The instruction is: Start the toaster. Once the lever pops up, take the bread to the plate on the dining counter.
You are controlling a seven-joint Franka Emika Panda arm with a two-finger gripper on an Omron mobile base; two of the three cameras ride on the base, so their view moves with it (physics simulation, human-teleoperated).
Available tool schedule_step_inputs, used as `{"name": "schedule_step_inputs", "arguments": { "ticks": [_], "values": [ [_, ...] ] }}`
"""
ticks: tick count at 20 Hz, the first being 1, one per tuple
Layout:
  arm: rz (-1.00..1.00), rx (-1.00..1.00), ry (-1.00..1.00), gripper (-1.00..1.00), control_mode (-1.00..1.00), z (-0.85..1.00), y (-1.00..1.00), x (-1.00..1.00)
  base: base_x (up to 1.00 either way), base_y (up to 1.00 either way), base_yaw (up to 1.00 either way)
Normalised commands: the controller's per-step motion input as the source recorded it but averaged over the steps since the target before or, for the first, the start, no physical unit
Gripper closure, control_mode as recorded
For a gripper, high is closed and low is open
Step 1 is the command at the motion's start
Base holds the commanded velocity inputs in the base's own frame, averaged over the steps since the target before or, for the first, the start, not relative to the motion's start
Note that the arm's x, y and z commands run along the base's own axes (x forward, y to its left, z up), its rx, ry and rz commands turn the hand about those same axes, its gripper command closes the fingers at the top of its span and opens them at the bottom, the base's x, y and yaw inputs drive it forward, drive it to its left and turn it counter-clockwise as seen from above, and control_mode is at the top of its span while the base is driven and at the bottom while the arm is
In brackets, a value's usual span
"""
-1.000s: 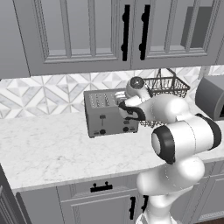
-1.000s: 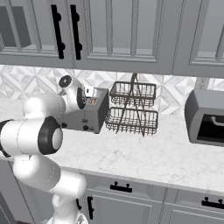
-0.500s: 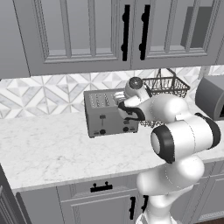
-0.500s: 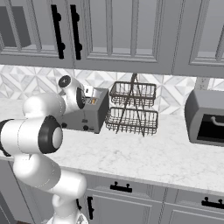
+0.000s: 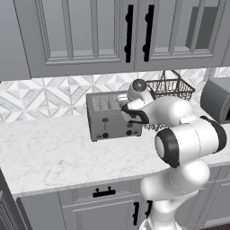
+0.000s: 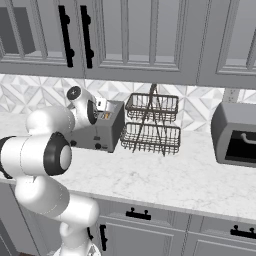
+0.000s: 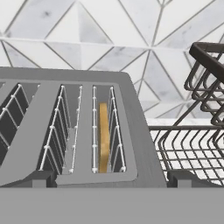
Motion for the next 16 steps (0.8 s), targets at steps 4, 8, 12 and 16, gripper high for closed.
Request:
{"name": "schedule_step_inputs", "arguments": {
  "ticks": [4, 8, 12, 16],
  "values": [
    [0.00, 0.00, 0.00, -1.00, -1.00, 0.00, 0.00, 0.00, 0.00, 0.00, 0.00],
    [0.00, 0.00, 0.00, -1.00, -1.00, 0.00, 0.00, 0.00, 0.00, 0.00, 0.00],
    [0.00, 0.00, 0.00, -1.00, -1.00, 0.00, 0.00, 0.00, 0.00, 0.00, 0.00],
    [0.00, 0.00, 0.00, -1.00, -1.00, 0.00, 0.00, 0.00, 0.00, 0.00, 0.00]
  ]
}}
